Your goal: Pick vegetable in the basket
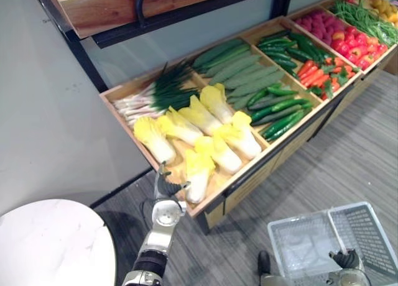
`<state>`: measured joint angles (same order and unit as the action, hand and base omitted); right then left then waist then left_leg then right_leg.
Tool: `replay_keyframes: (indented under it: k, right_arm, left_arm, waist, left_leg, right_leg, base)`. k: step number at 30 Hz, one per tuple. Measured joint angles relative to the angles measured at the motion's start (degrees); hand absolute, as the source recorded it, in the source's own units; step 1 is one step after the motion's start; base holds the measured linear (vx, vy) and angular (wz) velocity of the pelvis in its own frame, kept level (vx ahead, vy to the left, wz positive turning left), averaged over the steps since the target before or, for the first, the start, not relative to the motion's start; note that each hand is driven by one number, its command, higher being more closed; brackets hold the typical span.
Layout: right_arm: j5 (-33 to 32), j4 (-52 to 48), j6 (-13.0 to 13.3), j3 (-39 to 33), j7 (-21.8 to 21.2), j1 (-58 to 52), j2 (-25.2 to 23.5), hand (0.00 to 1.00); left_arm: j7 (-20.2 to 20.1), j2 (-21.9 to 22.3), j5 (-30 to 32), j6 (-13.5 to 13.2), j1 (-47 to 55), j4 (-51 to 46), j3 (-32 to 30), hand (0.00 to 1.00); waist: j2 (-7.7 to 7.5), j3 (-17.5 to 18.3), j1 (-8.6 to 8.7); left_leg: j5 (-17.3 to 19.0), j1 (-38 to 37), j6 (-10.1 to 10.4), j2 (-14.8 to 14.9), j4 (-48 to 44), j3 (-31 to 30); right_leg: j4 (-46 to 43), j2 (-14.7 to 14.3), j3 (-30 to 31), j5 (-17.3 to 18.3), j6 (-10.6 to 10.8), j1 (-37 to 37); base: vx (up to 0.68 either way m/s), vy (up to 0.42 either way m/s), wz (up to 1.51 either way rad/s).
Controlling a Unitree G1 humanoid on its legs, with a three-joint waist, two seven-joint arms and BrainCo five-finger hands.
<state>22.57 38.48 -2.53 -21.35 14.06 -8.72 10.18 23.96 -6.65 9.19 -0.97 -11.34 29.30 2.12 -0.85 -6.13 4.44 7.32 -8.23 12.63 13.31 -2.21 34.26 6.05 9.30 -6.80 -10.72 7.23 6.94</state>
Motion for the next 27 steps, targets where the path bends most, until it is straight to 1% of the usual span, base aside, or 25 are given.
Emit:
replay_keyframes:
  k: [11,16,19,24,25,27]
  right_arm:
    - [0.00,0.00,0.00,1.03,1.83,-0.50,-0.60,1.00]
    - [-0.01,0.15,0.01,1.14,1.88,-0.50,-1.23,1.00]
    - [-0.01,0.19,0.01,1.13,1.89,-0.51,-1.23,1.00]
    - [-0.02,0.28,0.01,1.07,1.92,-0.47,-1.23,1.00]
    - [-0.04,0.33,0.01,1.06,1.92,-0.47,-1.23,1.00]
    - [-0.04,0.48,0.01,1.02,1.92,-0.47,-1.40,1.00]
  left_arm:
    - [0.17,-1.36,-0.02,-0.07,-0.02,0.07,2.08,0.00]
    - [0.17,-1.54,-0.04,0.05,-0.02,-0.02,2.49,0.00]
    - [0.17,-1.53,-0.09,1.17,-0.01,-1.03,2.64,0.00]
    - [-0.28,-1.47,-0.13,1.74,0.00,-2.35,3.23,0.00]
    - [-0.59,-1.42,-0.13,1.82,0.03,-2.77,3.25,0.00]
    - [-1.37,-1.43,-0.12,1.83,0.90,-5.02,3.26,0.00]
  waist:
    - [-0.01,0.00,-0.19]
    - [-0.03,0.01,-0.18]
    - [-0.10,-0.03,-0.17]
    - [-0.21,-0.10,-0.08]
    - [-0.26,-0.13,-0.04]
    - [-1.20,-0.35,-0.17]
  left_leg:
    - [0.01,0.01,0.01,-0.02,0.04,0.03]
    - [0.00,-0.02,0.00,-0.02,0.04,-0.13]
    - [-0.01,-0.01,-0.02,-0.03,0.04,-0.29]
    - [-0.08,0.04,-0.13,-0.31,0.05,-1.34]
    - [-0.10,0.05,-0.15,-0.33,0.05,-1.69]
    - [-0.11,0.06,-0.18,-0.35,0.04,-2.19]
  right_leg:
    - [-0.02,0.01,0.05,-0.08,0.11,0.03]
    - [-0.03,0.07,-0.16,-0.08,0.11,-0.16]
    - [-0.03,0.14,-0.33,-0.08,0.11,-0.28]
    - [-0.05,0.67,-1.37,-0.08,0.11,-0.94]
    - [-0.05,0.76,-1.76,-0.08,0.11,-1.17]
    - [-0.05,0.90,-2.50,-0.08,0.11,-1.54]
  base:
    - [0.00,-0.003,0.00]
    - [0.00,0.000,0.00]
    - [0.00,-0.009,0.01]
    - [0.00,-0.007,0.09]
    - [0.00,-0.016,0.20]
    - [0.00,-0.016,0.12]
